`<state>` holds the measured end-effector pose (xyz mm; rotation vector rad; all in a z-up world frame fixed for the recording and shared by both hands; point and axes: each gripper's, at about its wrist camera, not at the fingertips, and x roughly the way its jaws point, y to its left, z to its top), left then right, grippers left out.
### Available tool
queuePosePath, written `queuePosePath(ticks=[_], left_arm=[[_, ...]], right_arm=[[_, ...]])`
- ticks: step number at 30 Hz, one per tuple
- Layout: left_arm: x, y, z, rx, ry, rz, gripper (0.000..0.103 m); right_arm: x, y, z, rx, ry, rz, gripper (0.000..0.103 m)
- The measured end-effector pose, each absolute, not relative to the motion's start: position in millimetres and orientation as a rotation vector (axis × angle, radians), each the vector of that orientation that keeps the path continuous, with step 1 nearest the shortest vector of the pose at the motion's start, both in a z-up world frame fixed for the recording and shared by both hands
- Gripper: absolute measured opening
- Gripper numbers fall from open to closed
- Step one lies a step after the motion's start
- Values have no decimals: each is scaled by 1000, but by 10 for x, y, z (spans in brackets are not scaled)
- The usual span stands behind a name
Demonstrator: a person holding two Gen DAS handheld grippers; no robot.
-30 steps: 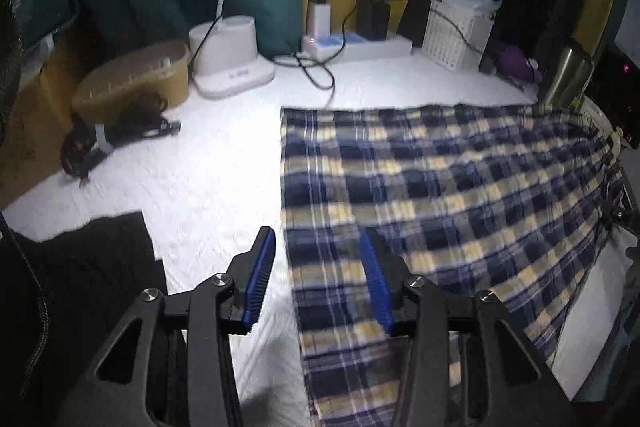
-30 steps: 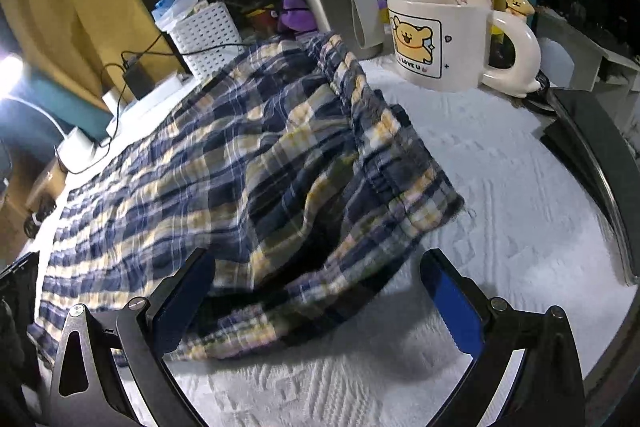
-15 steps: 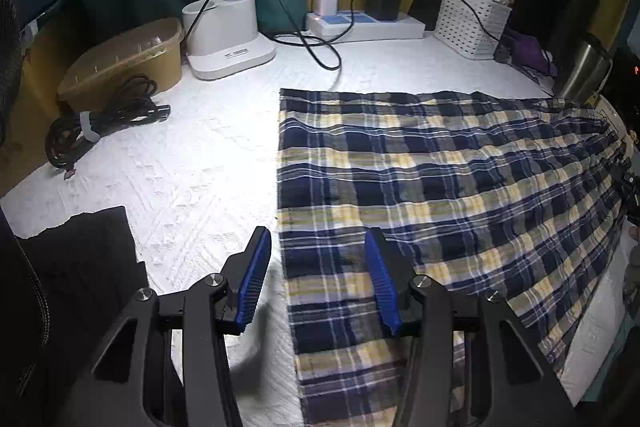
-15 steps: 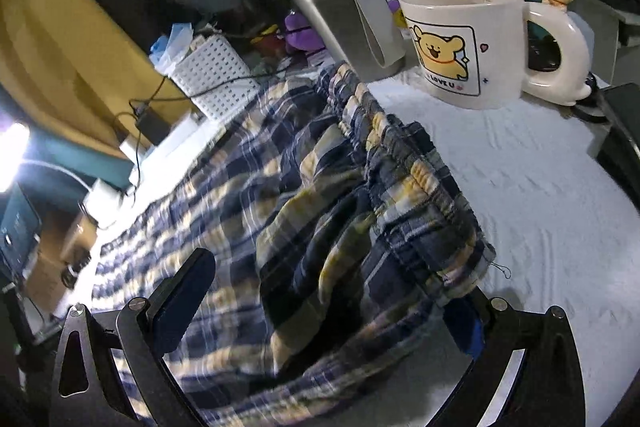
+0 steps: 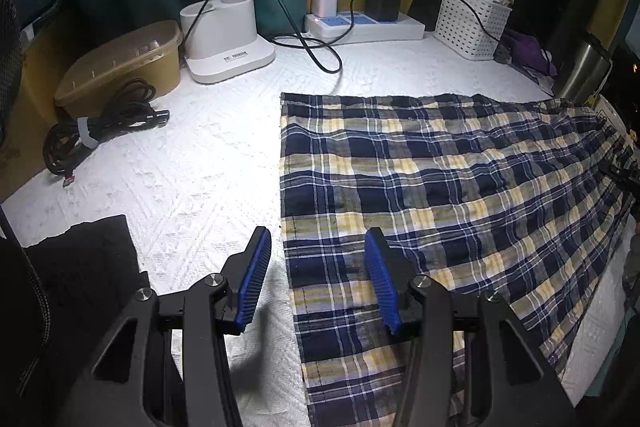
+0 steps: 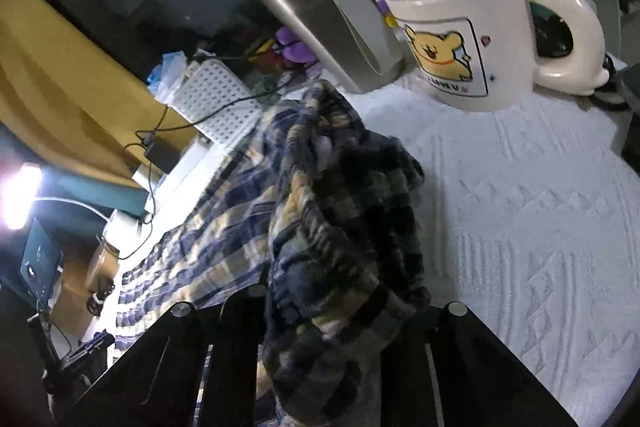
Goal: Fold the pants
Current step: 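Grasp the folded pants end with the right tool and lift it, then carry the held pants end over the pants body with the right tool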
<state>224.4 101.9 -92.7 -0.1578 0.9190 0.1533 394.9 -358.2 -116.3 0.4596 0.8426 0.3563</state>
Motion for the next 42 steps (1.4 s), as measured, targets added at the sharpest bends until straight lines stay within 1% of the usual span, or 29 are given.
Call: queuePosePath(ticks=[3, 8, 10, 11, 16, 23, 30, 42], left_arm=[[2196, 1054, -883, -164, 903, 156, 49], [2095, 1147, -824, -181, 865, 151, 49], [2044, 1196, -818, -207, 853, 139, 59], [2019, 1217, -815, -219, 846, 134, 59], [1913, 1308, -807, -240, 828, 130, 60], [1741, 1418, -752, -226, 795, 109, 60], [1668, 1585, -665, -208, 752, 77, 60], [1427, 1915, -744, -286, 727, 83, 60]], right_arm=[[3882, -3530, -1050, 430, 817, 367, 16], [3728, -3391, -789, 381, 755, 390, 16], [3674, -3297, -693, 358, 739, 407, 16], [3649, -3252, -649, 348, 733, 414, 16], [3492, -2928, -420, 271, 703, 453, 16], [3349, -2432, -235, 193, 694, 514, 16], [3242, -1780, -250, 97, 723, 595, 14], [3097, -803, -590, -29, 843, 700, 14]])
